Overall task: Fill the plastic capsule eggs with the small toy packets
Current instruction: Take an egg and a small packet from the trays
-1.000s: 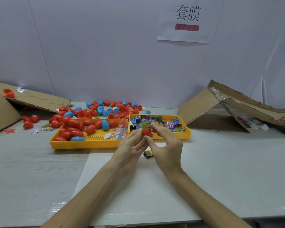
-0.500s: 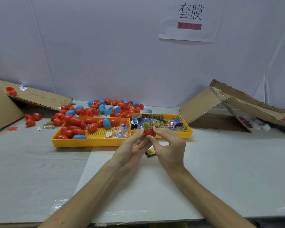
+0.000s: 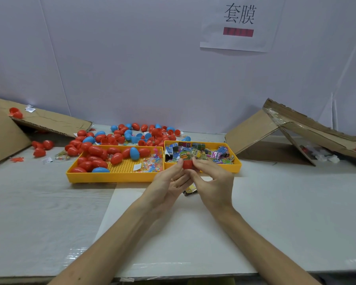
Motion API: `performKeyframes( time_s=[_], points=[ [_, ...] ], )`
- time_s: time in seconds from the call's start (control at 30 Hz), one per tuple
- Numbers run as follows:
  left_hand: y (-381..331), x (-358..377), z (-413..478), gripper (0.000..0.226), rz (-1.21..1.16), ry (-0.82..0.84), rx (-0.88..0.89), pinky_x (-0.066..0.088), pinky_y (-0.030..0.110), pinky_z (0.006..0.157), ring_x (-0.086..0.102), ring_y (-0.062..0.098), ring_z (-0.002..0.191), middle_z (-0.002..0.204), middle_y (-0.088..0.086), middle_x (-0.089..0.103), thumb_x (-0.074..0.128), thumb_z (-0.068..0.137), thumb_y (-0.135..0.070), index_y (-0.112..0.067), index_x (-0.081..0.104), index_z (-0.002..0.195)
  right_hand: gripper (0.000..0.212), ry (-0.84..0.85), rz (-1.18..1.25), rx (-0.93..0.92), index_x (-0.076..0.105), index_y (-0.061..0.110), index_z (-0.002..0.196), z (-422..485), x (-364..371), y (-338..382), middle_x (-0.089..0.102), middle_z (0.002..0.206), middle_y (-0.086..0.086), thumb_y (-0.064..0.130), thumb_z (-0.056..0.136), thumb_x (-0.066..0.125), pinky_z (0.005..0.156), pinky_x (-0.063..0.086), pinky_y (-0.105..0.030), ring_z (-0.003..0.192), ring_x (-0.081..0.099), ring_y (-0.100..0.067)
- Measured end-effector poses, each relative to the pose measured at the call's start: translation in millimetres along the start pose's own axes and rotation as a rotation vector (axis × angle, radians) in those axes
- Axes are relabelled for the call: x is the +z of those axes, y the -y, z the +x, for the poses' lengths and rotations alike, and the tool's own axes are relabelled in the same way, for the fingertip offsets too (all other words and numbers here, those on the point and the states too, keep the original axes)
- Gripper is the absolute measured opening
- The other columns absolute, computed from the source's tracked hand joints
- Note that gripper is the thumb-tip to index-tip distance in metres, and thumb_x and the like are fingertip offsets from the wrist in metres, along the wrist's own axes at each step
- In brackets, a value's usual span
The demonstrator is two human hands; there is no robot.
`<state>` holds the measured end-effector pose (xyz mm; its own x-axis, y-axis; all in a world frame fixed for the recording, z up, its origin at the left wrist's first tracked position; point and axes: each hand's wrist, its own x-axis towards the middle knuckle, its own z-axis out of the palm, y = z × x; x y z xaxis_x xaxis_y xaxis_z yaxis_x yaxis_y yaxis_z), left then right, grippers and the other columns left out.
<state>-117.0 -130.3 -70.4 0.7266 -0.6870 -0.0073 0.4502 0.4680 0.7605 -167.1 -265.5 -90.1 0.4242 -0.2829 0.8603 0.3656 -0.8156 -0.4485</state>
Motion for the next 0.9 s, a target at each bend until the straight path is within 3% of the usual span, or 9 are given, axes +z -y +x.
performKeyframes(
  time_s=[0.17, 0.33, 0.47, 0.6, 0.7, 0.9],
  points=[
    [0.0, 0.2, 0.0, 0.027, -0.010, 0.018, -0.016, 0.059, 0.028, 0.088, 0.068, 0.023, 0.118, 0.124, 0.016, 0.070, 0.067, 0.092, -0.030, -0.009, 0.081, 0.103, 0.035, 0.000, 0.005, 0.008, 0.078, 0.003, 0.105, 1.5, -0.8, 1.2, 0.077, 0.103, -0.005, 0.003, 0.071, 0.087, 0.093, 0.052, -0.018, 0.097, 0.073, -0.017],
    [-2.5, 0.9, -1.3, 0.033, -0.024, 0.038, -0.053, 0.050, 0.037, 0.103, 0.064, 0.022, 0.124, 0.127, 0.013, 0.070, 0.057, 0.100, -0.033, -0.011, 0.079, 0.110, 0.038, 0.049, 0.079, 0.036, 0.074, 0.007, 0.116, 3.9, -1.8, 6.6, 0.071, 0.111, 0.006, 0.005, 0.080, 0.082, 0.094, 0.047, -0.014, 0.106, 0.065, -0.004],
    [-3.5, 1.3, -1.6, 0.039, -0.020, 0.032, -0.052, 0.049, 0.038, 0.102, 0.066, 0.023, 0.121, 0.124, 0.014, 0.071, 0.063, 0.094, -0.035, -0.008, 0.073, 0.121, 0.037, 0.061, 0.072, 0.002, 0.075, 0.001, 0.113, 4.2, -1.7, 4.9, 0.073, 0.109, -0.002, -0.002, 0.077, 0.082, 0.092, 0.046, -0.008, 0.104, 0.064, -0.004],
    [-2.8, 2.2, -2.7, 0.034, 0.060, 0.028, -0.029, 0.055, 0.033, 0.098, 0.066, 0.022, 0.121, 0.128, 0.015, 0.069, 0.064, 0.095, -0.037, -0.012, 0.076, 0.115, 0.033, 0.052, 0.094, -0.006, 0.076, 0.000, 0.109, 3.8, -2.1, 1.7, 0.075, 0.105, -0.006, -0.003, 0.077, 0.081, 0.088, 0.055, -0.018, 0.097, 0.070, -0.015],
    [-1.4, 0.2, -2.0, 0.031, 0.076, 0.030, -0.037, 0.056, 0.032, 0.097, 0.065, 0.022, 0.121, 0.128, 0.014, 0.069, 0.064, 0.094, -0.036, -0.014, 0.079, 0.110, 0.031, 0.044, 0.111, -0.021, 0.076, -0.001, 0.107, 3.0, -3.1, 0.1, 0.075, 0.104, -0.003, -0.004, 0.077, 0.081, 0.088, 0.057, -0.023, 0.097, 0.070, -0.014],
    [-2.0, -0.4, -0.8, 0.042, 0.092, 0.055, -0.034, 0.048, 0.037, 0.105, 0.064, 0.021, 0.124, 0.130, 0.014, 0.068, 0.061, 0.096, -0.036, -0.007, 0.067, 0.125, 0.042, 0.078, 0.086, -0.037, 0.072, 0.005, 0.120, 3.9, -3.7, 1.7, 0.073, 0.112, -0.003, -0.003, 0.080, 0.077, 0.092, 0.052, -0.020, 0.107, 0.067, -0.011]
  ],
)
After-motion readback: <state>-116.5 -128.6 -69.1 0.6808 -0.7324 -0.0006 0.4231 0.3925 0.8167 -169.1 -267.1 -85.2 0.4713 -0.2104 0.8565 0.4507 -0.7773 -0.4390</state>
